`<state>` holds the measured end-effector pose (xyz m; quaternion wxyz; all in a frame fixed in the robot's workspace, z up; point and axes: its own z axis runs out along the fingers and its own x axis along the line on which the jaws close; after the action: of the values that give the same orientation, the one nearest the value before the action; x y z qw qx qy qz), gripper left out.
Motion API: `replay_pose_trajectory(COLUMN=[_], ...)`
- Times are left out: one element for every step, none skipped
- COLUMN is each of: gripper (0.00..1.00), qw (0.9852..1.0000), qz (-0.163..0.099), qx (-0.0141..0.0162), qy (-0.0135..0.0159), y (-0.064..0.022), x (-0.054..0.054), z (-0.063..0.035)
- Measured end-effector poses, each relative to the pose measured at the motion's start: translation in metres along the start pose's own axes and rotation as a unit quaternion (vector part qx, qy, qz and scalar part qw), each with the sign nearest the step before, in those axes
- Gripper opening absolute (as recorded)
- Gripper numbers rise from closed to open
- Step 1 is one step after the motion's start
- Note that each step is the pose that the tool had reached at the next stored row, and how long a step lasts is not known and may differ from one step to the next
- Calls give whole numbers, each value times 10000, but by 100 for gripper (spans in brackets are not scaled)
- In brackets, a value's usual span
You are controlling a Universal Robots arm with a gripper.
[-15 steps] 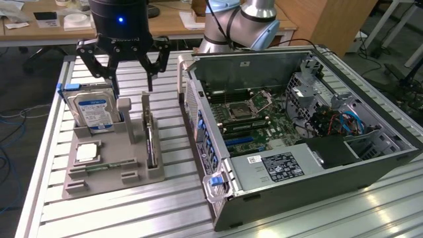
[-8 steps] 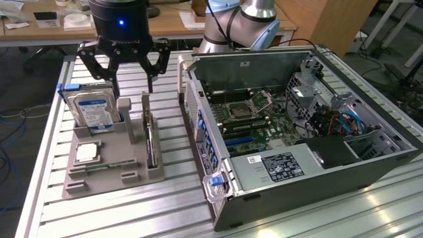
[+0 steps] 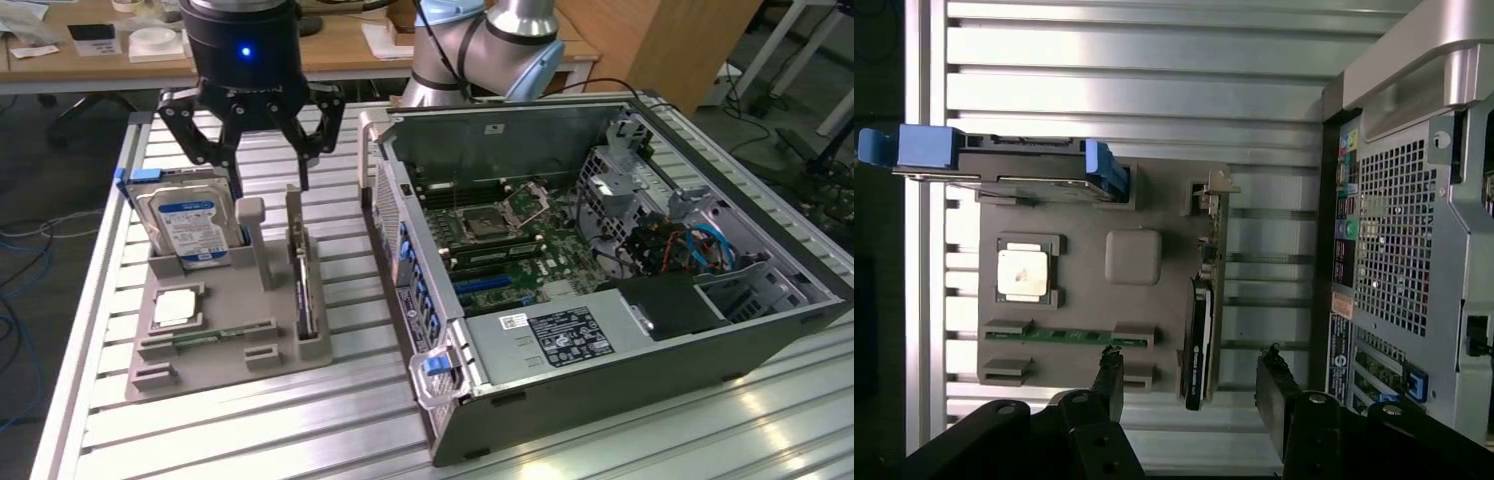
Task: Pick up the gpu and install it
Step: 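Pick up the gpu and move the gpu toward the slot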
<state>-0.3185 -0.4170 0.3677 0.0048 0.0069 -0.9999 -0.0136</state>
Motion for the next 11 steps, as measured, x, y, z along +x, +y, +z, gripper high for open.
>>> replay_pose_trajectory(gripper=[65,65,65,65,65,65,65,65,65,65,65], qw=[10000,10000,10000,10000,10000,10000,10000,10000,10000,10000,10000], qz=[0,0,0,0,0,0,0,0,0,0,0], qx=[0,0,0,0,0,0,0,0,0,0,0], qy=[0,0,0,0,0,0,0,0,0,0,0], y=[0,0,-1,-1,-1,-1,-1,-1,-1,-2,-2], x=[0,0,0,0,0,0,-1,0,-1,-1,-1], z=[5,11,16,22,28,35,42,48,55,61,67])
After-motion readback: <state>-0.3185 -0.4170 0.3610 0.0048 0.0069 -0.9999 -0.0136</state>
